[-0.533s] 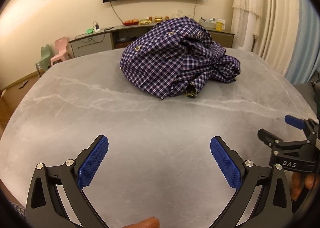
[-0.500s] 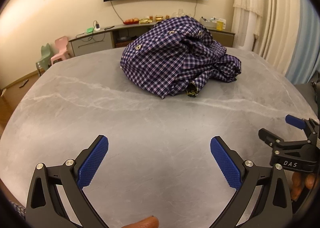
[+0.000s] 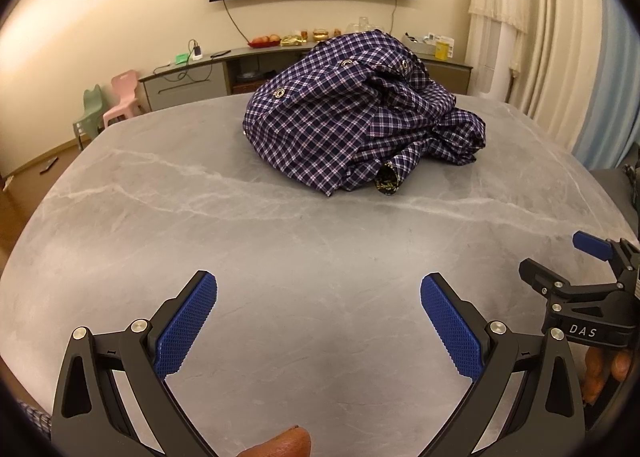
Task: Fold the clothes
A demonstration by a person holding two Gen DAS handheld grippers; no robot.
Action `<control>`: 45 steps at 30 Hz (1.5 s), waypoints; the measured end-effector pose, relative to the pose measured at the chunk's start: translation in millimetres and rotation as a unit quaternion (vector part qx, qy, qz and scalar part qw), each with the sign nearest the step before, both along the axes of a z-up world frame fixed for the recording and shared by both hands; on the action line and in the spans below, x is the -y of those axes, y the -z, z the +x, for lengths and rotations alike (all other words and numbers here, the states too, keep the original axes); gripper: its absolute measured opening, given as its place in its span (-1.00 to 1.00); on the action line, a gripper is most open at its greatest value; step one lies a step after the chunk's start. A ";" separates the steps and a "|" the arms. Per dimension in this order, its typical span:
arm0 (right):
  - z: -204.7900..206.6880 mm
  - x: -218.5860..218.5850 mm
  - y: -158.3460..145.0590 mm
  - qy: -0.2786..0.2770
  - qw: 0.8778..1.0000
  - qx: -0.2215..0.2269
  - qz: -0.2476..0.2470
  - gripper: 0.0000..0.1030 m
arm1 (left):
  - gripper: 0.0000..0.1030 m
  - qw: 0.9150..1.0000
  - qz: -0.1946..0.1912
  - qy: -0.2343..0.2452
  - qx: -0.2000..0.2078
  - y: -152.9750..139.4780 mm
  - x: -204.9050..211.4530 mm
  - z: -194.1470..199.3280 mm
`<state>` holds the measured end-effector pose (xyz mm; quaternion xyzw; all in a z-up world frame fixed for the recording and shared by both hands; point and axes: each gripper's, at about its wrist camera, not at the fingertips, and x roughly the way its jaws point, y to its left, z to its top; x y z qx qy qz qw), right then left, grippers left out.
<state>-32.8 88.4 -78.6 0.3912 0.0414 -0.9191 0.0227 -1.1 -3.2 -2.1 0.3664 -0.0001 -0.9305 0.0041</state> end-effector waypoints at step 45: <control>5.7 8.7 -6.5 -0.021 1.000 0.000 0.021 -0.92 | -0.91 0.999 0.015 0.036 0.025 -1.1 -8.1 2.1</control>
